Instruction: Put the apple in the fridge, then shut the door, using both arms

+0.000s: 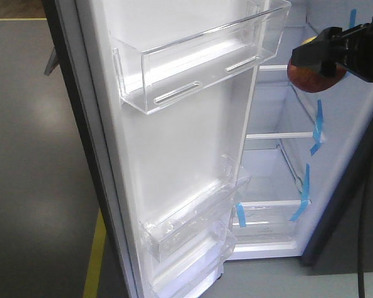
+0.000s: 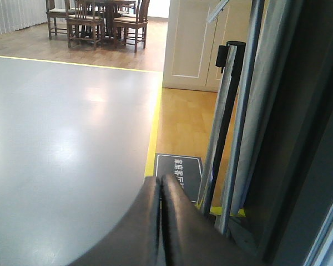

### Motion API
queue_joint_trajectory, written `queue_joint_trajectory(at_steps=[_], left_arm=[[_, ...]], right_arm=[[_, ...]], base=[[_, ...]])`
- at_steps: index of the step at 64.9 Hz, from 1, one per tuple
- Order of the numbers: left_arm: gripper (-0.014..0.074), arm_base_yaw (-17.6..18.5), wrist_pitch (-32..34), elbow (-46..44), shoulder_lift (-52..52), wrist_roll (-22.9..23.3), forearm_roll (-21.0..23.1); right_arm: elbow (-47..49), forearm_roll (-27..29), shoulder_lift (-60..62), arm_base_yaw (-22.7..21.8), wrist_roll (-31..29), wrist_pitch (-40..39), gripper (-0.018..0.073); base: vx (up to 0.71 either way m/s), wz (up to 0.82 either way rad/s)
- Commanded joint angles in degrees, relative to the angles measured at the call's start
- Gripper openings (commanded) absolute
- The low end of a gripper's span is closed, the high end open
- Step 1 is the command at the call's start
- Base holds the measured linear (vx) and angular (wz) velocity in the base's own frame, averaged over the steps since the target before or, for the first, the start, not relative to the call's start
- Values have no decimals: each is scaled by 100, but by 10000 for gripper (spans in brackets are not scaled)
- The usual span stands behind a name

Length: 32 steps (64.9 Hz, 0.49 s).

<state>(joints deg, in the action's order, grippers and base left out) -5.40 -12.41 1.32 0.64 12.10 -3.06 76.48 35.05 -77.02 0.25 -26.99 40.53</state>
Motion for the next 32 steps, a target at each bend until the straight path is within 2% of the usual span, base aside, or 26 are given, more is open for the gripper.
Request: queue_joint_trajectory(at_steps=[1,19,32], left_arm=[[-5,31,419,173,91,15,-3],[-5,31,419,173,91,15,-3],[-5,31,419,173,91,15,-3]], right_arm=[[181,180,182,-15,-64,-342,-5],[181,310,182,-15,-64,-342,-5],[211,745,387,-15,-254,-344,-5]], base=[[0,0],[0,0],[0,0]])
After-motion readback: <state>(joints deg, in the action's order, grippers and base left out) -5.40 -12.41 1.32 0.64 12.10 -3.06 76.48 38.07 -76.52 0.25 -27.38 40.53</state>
